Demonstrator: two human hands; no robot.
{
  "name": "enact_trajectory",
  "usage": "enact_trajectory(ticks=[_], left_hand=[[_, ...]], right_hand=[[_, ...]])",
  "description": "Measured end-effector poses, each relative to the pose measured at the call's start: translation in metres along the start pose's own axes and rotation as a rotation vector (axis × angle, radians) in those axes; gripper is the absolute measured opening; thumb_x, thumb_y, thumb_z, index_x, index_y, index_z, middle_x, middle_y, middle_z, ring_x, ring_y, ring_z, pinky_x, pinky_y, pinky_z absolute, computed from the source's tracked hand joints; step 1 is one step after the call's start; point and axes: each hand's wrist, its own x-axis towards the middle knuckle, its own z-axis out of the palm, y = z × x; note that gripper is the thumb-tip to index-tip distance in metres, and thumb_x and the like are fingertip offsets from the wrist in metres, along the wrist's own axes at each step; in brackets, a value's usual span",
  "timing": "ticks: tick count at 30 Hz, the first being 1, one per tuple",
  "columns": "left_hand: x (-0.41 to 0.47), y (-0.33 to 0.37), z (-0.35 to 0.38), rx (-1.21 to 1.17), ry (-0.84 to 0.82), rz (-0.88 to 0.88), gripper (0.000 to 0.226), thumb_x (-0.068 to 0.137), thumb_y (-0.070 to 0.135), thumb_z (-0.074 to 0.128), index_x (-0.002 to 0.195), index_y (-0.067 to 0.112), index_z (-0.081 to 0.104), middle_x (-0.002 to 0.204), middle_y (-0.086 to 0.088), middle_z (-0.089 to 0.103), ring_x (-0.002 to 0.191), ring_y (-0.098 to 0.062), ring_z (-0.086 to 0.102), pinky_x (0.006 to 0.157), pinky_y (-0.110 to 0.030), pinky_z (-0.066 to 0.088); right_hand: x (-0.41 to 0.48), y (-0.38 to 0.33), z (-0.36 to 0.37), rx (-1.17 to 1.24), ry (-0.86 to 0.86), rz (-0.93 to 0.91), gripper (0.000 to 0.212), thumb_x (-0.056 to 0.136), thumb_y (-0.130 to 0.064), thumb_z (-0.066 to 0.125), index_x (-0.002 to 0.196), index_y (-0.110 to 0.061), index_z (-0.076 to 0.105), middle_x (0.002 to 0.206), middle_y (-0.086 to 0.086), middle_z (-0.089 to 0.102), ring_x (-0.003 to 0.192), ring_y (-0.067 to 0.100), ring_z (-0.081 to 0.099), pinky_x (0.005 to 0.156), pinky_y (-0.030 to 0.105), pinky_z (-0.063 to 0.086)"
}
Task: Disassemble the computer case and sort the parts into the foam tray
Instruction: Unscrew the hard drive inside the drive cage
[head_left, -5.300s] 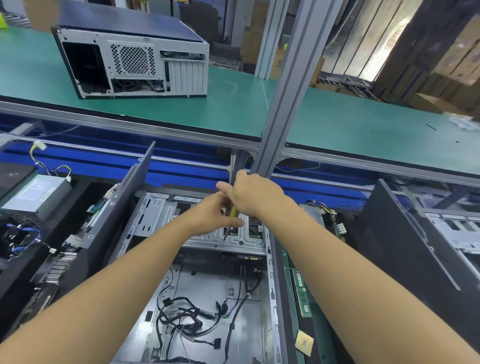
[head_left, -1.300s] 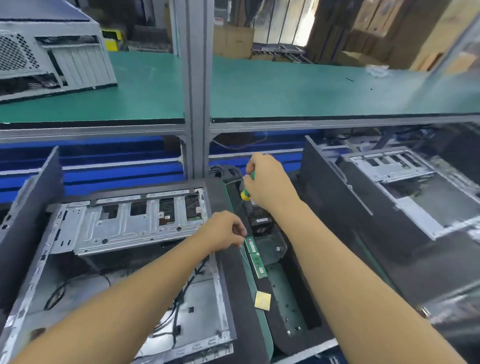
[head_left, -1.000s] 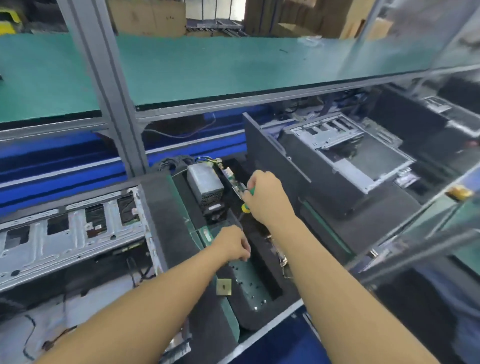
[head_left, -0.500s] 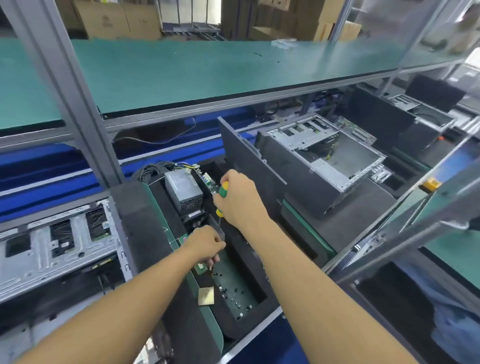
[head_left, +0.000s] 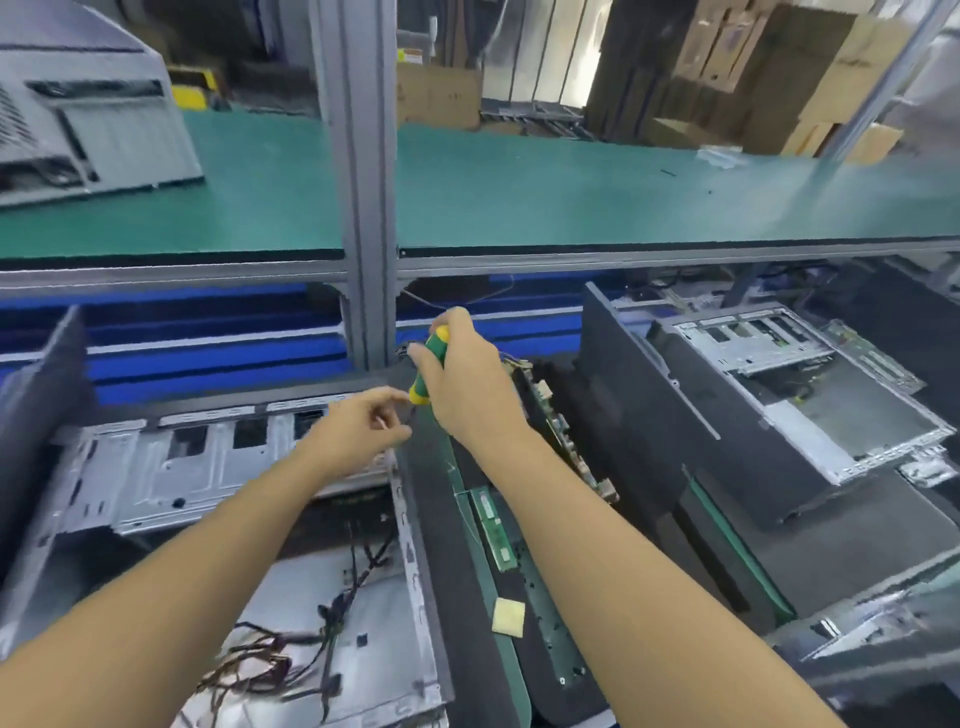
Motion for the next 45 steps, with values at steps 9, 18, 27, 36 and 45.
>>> enact_trajectory(ticks=[9, 18, 27, 36, 45], left_hand=[[-0.006, -0.045, -0.046, 0.087, 0.058, -0.015, 0.021, 0.094, 0.021, 0.068, 0.112, 0.028, 0.074, 0.089, 0.028, 0.064, 0.079, 0.021, 0.057, 0.068, -0.001, 0.038], [0.023, -0.046, -0.023, 0.109, 0.03, -0.018, 0.018, 0.092, 0.025, 0.07, 0.109, 0.024, 0.076, 0.099, 0.009, 0.074, 0.084, -0.002, 0.061, 0.077, -0.018, 0.042], [0.032, -0.053, -0.023, 0.127, 0.002, -0.035, 0.025, 0.092, 0.024, 0.071, 0.116, 0.021, 0.074, 0.11, 0.005, 0.074, 0.093, -0.003, 0.061, 0.086, -0.02, 0.043], [0.032, -0.054, -0.024, 0.084, -0.012, -0.021, 0.019, 0.09, 0.025, 0.073, 0.108, 0.027, 0.077, 0.093, 0.016, 0.072, 0.082, 0.007, 0.06, 0.071, -0.009, 0.041], [0.033, -0.056, -0.027, 0.027, -0.048, -0.023, 0.017, 0.088, 0.023, 0.075, 0.103, 0.029, 0.078, 0.083, 0.027, 0.067, 0.086, 0.007, 0.062, 0.078, -0.011, 0.043]], right_hand=[[0.037, -0.033, 0.055, -0.065, -0.168, -0.116, 0.017, 0.103, -0.026, 0.054, 0.111, -0.018, 0.041, 0.091, -0.001, 0.054, 0.07, 0.005, 0.047, 0.053, 0.022, 0.031], [0.054, -0.014, 0.061, -0.196, -0.186, -0.141, 0.019, 0.102, -0.027, 0.055, 0.111, -0.016, 0.042, 0.091, 0.001, 0.055, 0.074, 0.016, 0.053, 0.055, 0.027, 0.038], [0.062, -0.005, 0.064, -0.184, -0.194, -0.119, 0.02, 0.102, -0.027, 0.057, 0.107, -0.02, 0.039, 0.083, -0.004, 0.053, 0.068, 0.008, 0.053, 0.052, 0.023, 0.037], [0.065, -0.005, 0.066, -0.202, -0.209, -0.122, 0.021, 0.101, -0.028, 0.057, 0.106, -0.021, 0.038, 0.084, -0.003, 0.054, 0.073, 0.015, 0.058, 0.057, 0.026, 0.047], [0.064, -0.016, 0.055, -0.251, -0.324, -0.133, 0.019, 0.102, -0.027, 0.056, 0.109, -0.014, 0.043, 0.09, 0.004, 0.057, 0.072, 0.019, 0.054, 0.055, 0.027, 0.04]])
